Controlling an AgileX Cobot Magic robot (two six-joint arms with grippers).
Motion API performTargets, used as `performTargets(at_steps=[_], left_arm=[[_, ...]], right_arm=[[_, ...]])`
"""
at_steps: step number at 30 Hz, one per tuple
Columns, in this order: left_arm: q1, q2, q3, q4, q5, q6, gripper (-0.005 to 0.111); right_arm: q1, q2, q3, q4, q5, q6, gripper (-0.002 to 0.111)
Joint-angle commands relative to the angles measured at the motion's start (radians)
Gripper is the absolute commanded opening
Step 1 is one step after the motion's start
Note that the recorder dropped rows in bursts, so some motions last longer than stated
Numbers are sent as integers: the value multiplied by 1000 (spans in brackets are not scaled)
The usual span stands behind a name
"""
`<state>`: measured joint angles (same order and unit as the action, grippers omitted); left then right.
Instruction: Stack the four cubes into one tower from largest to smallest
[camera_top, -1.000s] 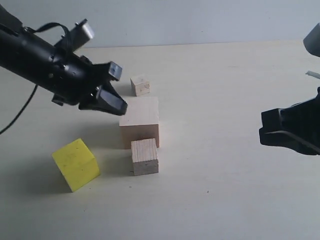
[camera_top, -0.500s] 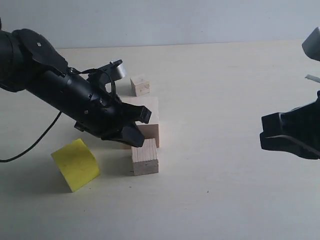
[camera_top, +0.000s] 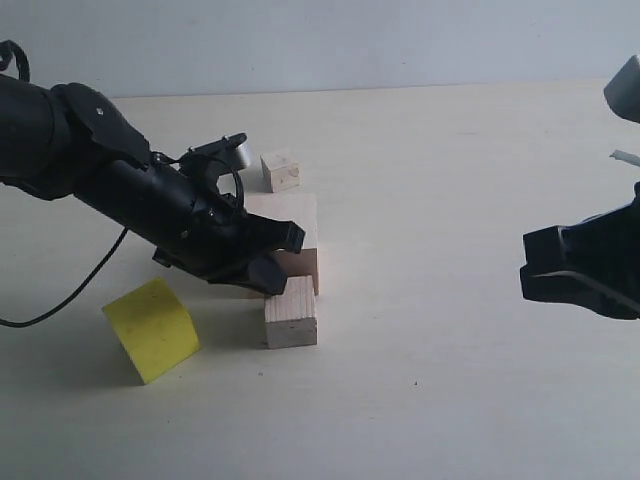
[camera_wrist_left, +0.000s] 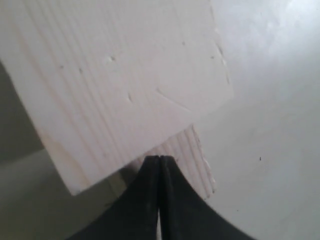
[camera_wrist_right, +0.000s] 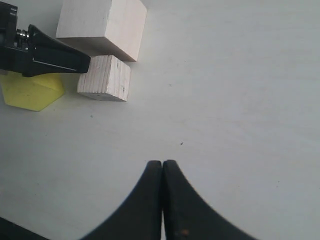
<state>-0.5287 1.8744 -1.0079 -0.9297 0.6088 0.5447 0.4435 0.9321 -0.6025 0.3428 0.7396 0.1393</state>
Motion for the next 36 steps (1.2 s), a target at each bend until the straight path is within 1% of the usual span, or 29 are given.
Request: performTargets(at_steps=[1, 17, 24, 36], left_arm=[[-5, 3, 3, -31, -34, 28, 0], [-5, 3, 3, -46, -84, 31, 0], [-5, 3, 3, -127, -89, 91, 0], [-5, 3, 3, -127, -114, 94, 0]], right_arm=[[4, 0, -4, -6, -9, -9, 0], [4, 0, -4, -6, -9, -9, 0], [4, 0, -4, -6, -9, -9, 0], [4, 0, -4, -6, -9, -9, 0]])
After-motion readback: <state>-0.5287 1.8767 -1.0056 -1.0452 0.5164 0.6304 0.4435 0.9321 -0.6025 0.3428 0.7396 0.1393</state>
